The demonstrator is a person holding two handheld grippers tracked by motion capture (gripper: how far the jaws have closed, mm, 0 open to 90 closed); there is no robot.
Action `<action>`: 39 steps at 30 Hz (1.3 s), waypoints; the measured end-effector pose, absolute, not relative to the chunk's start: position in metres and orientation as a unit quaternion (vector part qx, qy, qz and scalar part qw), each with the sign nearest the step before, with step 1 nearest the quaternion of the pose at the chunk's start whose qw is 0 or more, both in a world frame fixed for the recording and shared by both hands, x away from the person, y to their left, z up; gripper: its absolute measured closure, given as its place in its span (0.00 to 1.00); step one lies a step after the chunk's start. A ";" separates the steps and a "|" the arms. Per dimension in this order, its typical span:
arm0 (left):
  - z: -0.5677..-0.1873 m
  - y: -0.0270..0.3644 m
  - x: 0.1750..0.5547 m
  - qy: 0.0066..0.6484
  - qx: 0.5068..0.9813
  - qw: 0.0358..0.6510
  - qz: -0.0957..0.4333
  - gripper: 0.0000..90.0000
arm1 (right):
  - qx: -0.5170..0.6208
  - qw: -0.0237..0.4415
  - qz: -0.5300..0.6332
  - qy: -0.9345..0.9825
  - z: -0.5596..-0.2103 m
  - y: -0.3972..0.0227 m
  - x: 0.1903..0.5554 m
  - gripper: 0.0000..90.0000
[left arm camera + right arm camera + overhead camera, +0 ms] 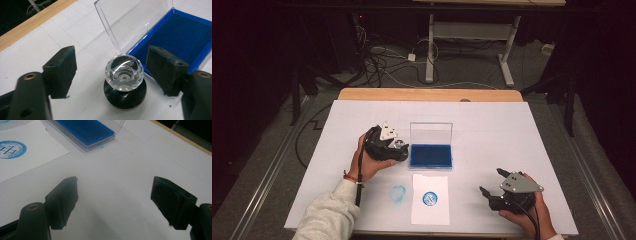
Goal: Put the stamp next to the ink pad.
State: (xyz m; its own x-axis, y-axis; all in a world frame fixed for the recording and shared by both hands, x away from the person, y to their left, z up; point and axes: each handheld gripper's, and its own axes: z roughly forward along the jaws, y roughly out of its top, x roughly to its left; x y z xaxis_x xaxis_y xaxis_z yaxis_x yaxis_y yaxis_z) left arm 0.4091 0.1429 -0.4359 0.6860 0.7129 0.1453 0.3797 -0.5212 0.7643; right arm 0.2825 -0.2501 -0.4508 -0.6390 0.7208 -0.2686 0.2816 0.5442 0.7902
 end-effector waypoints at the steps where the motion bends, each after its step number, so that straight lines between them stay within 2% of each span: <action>1: -0.436 0.143 0.409 0.325 0.841 0.369 0.224 0.20 | 0.303 0.300 0.369 0.826 -0.451 -0.250 0.282 0.25; 12: -0.434 0.140 0.406 0.310 0.844 0.378 0.220 0.18 | 0.303 0.301 0.370 0.825 -0.450 -0.251 0.282 0.25; 26: -0.421 0.139 0.393 0.283 0.837 0.386 0.265 0.18 | 0.302 0.303 0.373 0.823 -0.449 -0.250 0.281 0.25; 39: -0.412 0.138 0.382 0.261 0.835 0.397 0.276 0.18 | 0.302 0.310 0.375 0.820 -0.447 -0.250 0.281 0.24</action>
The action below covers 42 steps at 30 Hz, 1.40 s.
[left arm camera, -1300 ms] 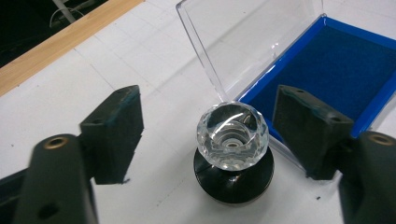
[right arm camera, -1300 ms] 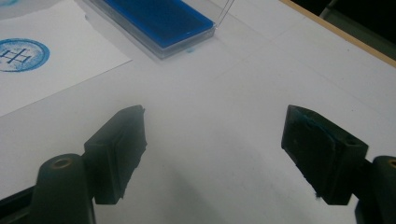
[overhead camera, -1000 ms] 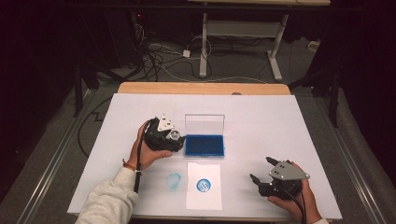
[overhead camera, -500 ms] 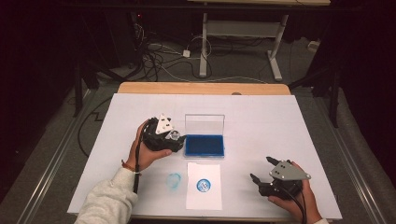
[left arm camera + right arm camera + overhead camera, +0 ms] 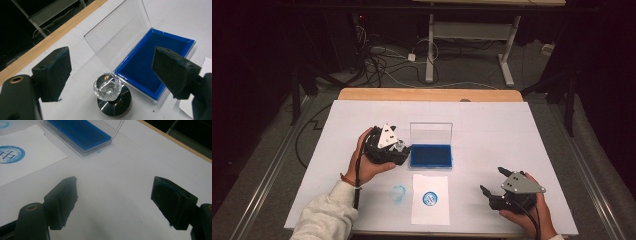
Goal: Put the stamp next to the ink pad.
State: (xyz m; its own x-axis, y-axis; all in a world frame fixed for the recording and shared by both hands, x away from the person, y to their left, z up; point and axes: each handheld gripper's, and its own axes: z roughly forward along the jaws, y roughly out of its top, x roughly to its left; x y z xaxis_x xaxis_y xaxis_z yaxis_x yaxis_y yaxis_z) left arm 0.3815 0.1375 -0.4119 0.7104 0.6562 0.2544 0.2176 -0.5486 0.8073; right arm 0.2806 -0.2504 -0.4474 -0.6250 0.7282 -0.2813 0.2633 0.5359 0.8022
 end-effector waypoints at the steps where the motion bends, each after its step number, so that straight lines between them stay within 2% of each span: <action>1: -0.411 0.137 0.380 0.259 0.835 0.399 0.277 0.18 | 0.304 0.310 0.375 0.819 -0.447 -0.250 0.280 0.24; 42: -0.396 0.132 0.332 0.207 0.828 0.425 0.302 0.18 | 0.305 0.318 0.378 0.814 -0.444 -0.250 0.278 0.23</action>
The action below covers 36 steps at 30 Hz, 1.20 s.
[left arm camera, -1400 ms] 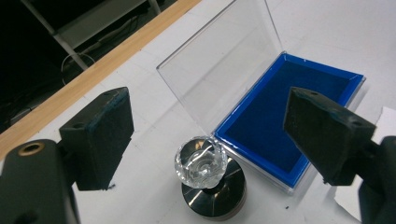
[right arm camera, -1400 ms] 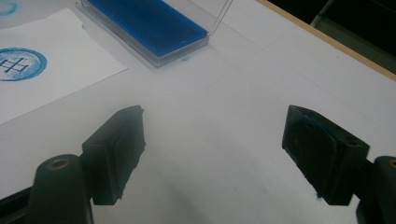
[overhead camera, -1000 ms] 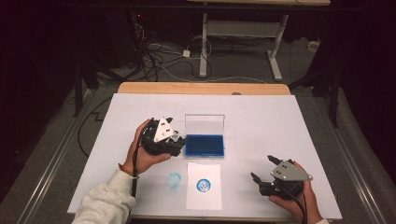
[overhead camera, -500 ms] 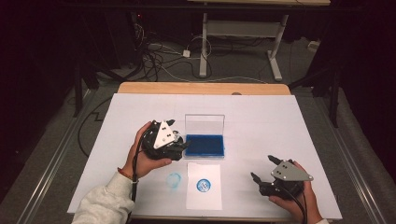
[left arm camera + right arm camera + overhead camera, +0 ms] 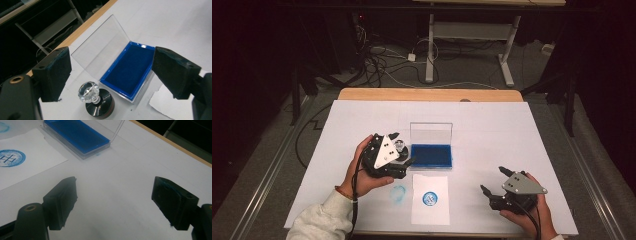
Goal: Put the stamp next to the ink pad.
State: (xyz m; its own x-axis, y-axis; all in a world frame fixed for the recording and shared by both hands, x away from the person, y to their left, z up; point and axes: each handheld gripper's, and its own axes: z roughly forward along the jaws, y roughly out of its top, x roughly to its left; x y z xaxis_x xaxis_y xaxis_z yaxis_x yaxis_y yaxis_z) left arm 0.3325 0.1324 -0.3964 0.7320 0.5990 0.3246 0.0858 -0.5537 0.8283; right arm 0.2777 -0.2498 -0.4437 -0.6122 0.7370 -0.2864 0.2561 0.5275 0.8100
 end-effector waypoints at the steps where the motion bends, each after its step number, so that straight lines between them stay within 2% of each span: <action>1: -0.397 0.133 0.331 0.206 0.828 0.426 0.300 0.18 | 0.305 0.317 0.379 0.814 -0.444 -0.250 0.278 0.23; 36: -0.420 0.166 0.298 0.198 0.837 0.403 0.311 0.18 | 0.303 0.321 0.381 0.812 -0.443 -0.250 0.277 0.23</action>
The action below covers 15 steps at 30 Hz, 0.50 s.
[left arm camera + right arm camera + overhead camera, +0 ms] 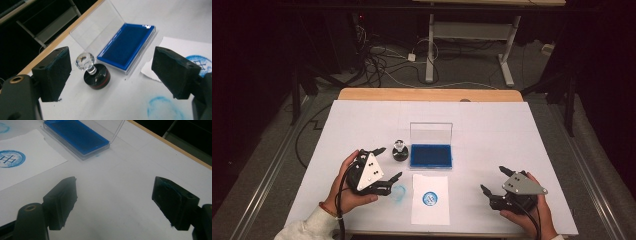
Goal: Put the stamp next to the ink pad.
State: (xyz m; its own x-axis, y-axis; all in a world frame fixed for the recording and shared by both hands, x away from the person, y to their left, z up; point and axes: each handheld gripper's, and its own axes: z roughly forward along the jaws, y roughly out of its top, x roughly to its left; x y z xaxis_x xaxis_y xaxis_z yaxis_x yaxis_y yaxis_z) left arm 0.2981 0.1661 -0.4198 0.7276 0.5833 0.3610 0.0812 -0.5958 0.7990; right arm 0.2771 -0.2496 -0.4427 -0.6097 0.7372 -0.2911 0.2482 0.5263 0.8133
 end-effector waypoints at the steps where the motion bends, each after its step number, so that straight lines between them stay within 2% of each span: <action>1: -0.421 0.168 0.297 0.199 0.837 0.403 0.312 0.18 | 0.304 0.321 0.381 0.812 -0.443 -0.250 0.277 0.23; 15: -0.436 0.189 0.287 0.212 0.840 0.390 0.312 0.18 | 0.304 0.325 0.382 0.810 -0.442 -0.249 0.277 0.23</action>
State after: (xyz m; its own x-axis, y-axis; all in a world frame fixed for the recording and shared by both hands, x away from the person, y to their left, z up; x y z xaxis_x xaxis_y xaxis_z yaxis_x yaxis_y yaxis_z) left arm 0.2874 0.1886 -0.4356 0.7162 0.5984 0.3591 0.1126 -0.6069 0.7868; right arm 0.2766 -0.2489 -0.4419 -0.6042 0.7407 -0.2938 0.2442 0.5231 0.8165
